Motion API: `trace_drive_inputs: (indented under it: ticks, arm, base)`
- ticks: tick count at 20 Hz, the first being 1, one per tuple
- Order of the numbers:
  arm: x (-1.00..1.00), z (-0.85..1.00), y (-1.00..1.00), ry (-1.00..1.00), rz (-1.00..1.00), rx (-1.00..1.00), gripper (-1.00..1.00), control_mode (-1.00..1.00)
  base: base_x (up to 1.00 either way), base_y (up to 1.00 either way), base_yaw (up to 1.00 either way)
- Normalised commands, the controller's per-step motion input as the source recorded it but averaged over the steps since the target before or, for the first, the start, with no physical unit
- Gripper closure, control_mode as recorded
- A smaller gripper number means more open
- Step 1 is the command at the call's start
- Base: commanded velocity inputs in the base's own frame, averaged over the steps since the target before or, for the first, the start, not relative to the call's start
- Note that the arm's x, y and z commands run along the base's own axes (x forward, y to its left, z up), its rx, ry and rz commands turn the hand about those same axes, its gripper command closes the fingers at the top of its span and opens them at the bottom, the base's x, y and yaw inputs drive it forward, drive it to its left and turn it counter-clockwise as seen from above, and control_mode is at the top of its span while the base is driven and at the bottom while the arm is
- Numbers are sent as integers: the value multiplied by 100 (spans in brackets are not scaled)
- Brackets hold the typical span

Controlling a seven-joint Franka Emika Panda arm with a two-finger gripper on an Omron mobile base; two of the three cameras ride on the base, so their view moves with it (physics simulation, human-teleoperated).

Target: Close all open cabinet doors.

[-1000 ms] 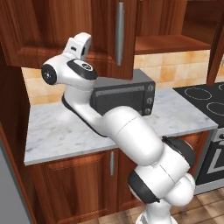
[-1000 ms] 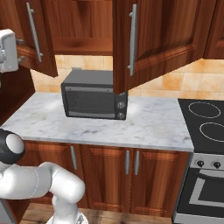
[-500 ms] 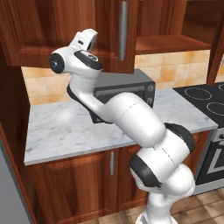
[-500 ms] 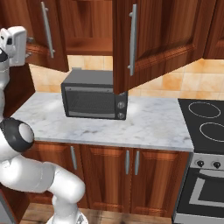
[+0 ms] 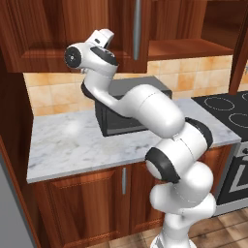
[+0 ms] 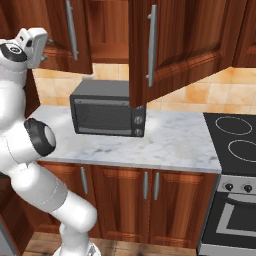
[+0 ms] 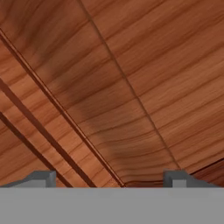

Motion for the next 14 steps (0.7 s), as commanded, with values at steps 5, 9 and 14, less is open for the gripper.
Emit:
trace_drive_inputs:
  ticks: [5, 9, 14]
  arm:
    - [70, -1, -43, 0, 0, 14, -100, -100]
    - [67, 0, -18, 0, 0, 12, -100, -100]
    - [69, -1, -15, 0, 0, 11, -100, -100]
  base:
    - [0, 0, 0]
    - [0, 0, 0]
    - [0, 0, 0]
